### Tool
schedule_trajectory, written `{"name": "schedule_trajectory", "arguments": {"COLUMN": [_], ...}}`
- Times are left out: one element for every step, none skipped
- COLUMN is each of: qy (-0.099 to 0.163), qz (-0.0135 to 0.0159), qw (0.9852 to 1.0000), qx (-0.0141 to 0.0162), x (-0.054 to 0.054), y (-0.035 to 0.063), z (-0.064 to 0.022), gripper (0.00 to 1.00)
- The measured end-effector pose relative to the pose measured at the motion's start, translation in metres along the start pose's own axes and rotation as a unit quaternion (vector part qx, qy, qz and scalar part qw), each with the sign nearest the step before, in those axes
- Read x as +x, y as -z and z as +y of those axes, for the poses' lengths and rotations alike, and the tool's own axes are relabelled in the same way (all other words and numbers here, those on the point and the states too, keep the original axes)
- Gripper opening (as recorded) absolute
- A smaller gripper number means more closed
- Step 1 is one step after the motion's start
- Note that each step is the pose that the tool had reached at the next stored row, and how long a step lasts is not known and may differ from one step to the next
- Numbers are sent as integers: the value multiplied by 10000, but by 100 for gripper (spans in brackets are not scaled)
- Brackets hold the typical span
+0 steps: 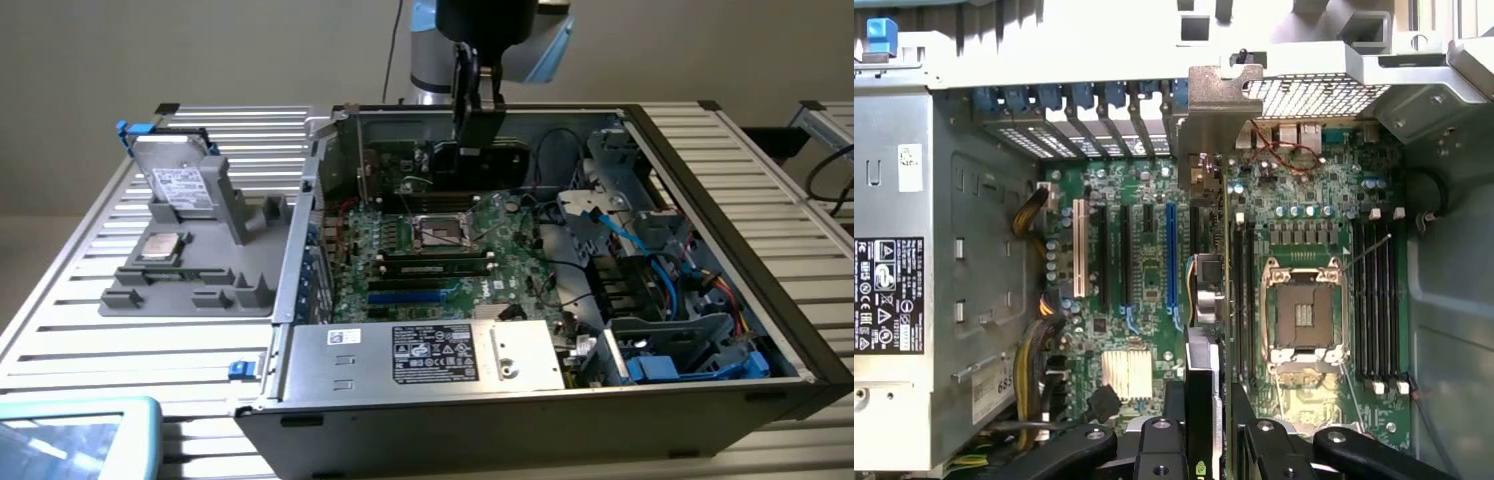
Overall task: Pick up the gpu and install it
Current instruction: 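Insert the gpu into the slot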
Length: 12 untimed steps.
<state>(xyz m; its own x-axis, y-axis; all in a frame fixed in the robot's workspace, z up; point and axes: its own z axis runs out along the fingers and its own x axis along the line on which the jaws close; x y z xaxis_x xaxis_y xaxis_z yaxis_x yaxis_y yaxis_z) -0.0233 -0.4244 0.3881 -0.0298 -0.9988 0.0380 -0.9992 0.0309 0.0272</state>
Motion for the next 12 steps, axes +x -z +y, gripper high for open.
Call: {"name": "schedule_trajectory", "arguments": {"qy": [0,0,0,0,1,1,1,1,1,1,1,1], "qz": [0,-1,-1,0,-1,-3,-1,0,-1,-1,0,0], "qw": [10000,10000,10000,10000,10000,10000,10000,10000,10000,10000,10000,10000], "qx": [0,0,1,0,1,-2,-10,-20,-22,-22,-25,-26], "x": [0,1,1,1,0,0,0,0,0,0,0,-1], "y": [-1,-2,-2,-3,-7,-16,-22,-26,-33,-44,-56,-74], "z": [7,13,18,20,21,22,23,24,31,43,53,60], "gripper": [27,27,27,27,27,27,27,27,27,27,27,27]}}
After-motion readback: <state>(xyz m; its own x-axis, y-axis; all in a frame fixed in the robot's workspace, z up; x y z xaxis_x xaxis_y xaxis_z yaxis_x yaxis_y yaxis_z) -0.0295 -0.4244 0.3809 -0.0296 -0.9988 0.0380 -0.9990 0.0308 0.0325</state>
